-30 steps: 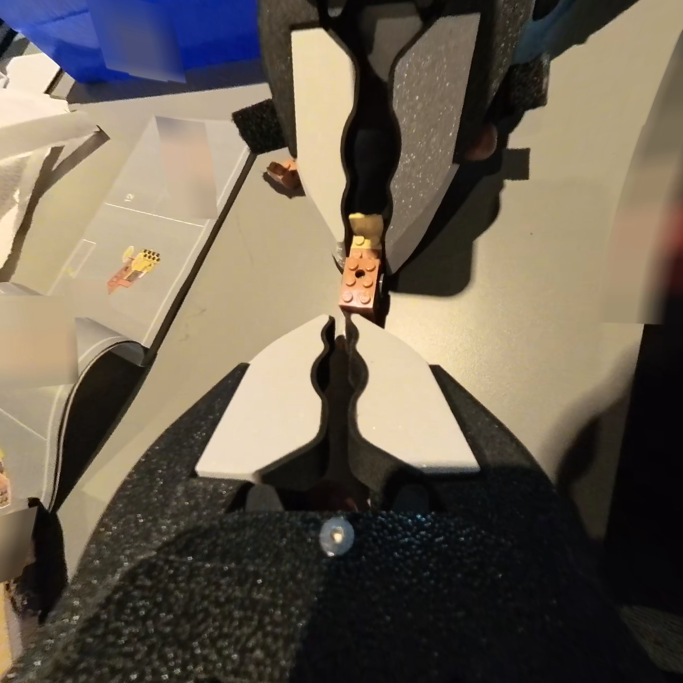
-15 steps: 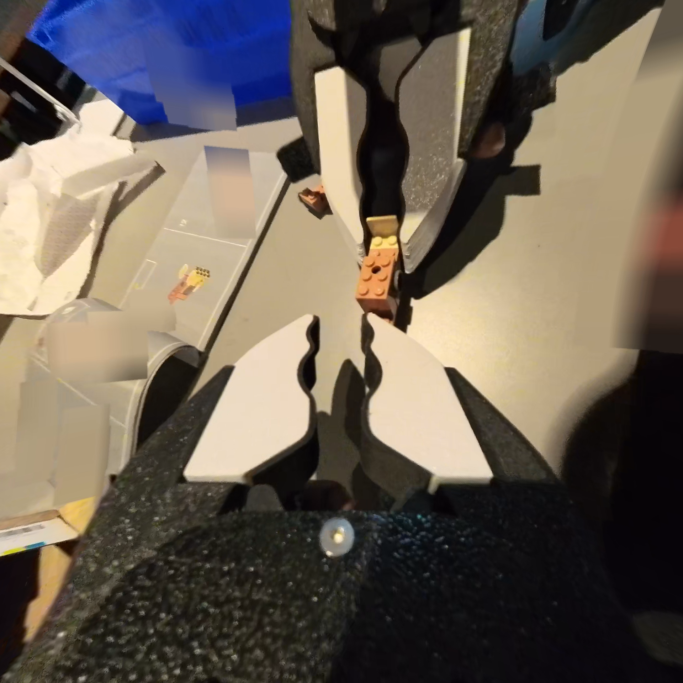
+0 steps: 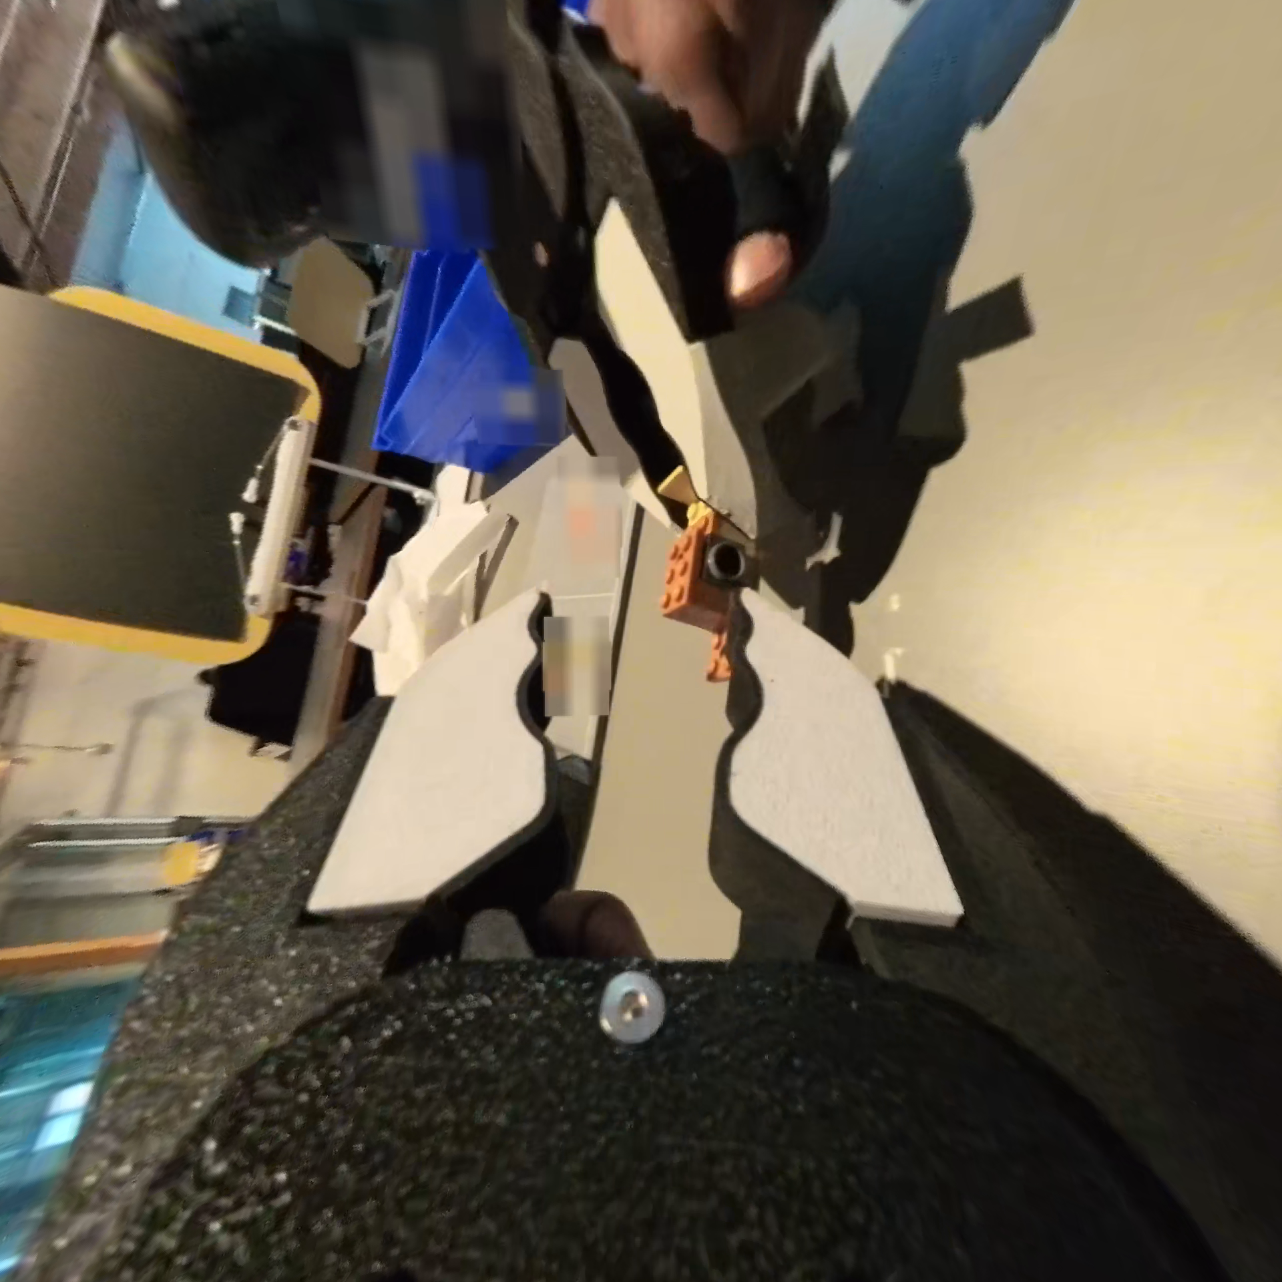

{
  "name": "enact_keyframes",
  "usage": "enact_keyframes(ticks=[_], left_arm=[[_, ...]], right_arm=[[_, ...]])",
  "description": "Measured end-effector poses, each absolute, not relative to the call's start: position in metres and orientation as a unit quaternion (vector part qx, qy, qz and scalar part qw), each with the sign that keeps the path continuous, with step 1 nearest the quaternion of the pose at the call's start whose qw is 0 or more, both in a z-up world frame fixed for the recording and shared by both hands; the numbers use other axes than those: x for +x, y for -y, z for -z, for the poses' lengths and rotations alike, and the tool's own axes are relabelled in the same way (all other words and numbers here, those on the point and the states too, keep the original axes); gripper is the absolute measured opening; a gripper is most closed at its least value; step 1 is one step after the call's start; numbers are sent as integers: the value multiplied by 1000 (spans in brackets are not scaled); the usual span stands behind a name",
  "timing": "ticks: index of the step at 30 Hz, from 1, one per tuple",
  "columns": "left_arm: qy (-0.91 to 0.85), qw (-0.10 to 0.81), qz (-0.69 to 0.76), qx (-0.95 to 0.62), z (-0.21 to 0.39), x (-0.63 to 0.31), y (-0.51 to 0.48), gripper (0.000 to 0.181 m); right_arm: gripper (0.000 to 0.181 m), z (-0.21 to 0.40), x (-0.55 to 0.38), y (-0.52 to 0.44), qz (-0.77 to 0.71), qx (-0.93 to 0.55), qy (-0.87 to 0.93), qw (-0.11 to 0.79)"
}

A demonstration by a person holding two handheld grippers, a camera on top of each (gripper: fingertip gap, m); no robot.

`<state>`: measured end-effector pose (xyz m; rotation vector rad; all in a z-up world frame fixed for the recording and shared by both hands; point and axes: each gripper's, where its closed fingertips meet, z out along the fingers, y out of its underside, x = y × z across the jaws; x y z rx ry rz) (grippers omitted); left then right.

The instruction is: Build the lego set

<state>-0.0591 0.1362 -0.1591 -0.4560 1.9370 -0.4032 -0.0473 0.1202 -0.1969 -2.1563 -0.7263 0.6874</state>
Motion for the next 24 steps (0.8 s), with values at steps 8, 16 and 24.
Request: enact_keyframes(ticks=[8, 16, 24], left_arm=[[-809, 565, -5, -161, 163, -49, -145, 55], [-777, 602, -66, -172, 159, -40, -153, 61], [-765, 614, -119, -153, 153, -35, -156, 60]], right_arm=[[17, 188, -40, -128, -242, -858, 264, 369], [17, 171, -37, -139, -228, -868, 234, 374], [18, 161, -42, -142, -213, -871, 234, 375]])
